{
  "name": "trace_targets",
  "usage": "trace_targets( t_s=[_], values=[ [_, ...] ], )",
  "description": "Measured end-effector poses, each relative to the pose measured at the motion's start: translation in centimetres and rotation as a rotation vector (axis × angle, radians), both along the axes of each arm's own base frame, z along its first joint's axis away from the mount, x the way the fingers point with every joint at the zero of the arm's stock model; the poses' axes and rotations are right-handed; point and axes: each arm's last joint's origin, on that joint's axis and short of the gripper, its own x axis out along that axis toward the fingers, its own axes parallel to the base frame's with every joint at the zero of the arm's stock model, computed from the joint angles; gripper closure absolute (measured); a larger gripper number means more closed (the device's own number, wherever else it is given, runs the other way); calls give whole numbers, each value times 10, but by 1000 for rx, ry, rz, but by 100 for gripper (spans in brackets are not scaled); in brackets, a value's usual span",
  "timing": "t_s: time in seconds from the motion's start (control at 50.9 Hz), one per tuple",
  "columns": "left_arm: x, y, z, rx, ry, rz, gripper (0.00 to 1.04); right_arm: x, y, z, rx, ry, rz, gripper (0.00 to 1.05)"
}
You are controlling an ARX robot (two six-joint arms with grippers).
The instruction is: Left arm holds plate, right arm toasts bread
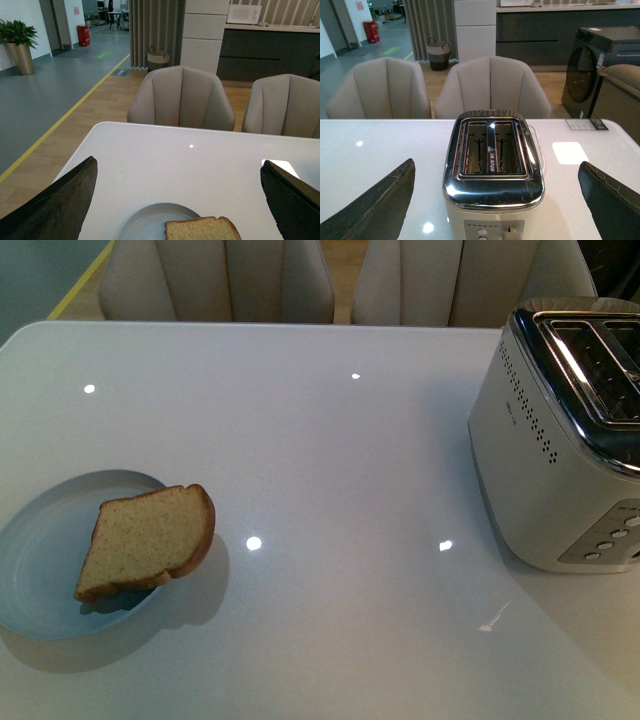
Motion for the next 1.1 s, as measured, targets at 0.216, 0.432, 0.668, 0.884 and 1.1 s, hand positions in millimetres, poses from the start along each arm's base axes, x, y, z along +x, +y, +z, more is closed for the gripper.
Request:
trace_targets(
  t_s=[0.216,0.432,0.668,0.884,1.1],
  values=[
    [0,0,0,0,0,0,7,0,0,0,0,0,0,9],
    [0,0,0,0,0,0,7,0,0,0,0,0,0,9],
    [0,0,0,0,0,0,7,0,0,0,0,0,0,9],
    [0,0,0,0,0,0,7,0,0,0,0,0,0,9],
    [0,0,-1,-92,117,101,7,0,0,0,0,0,0,9]
  ],
)
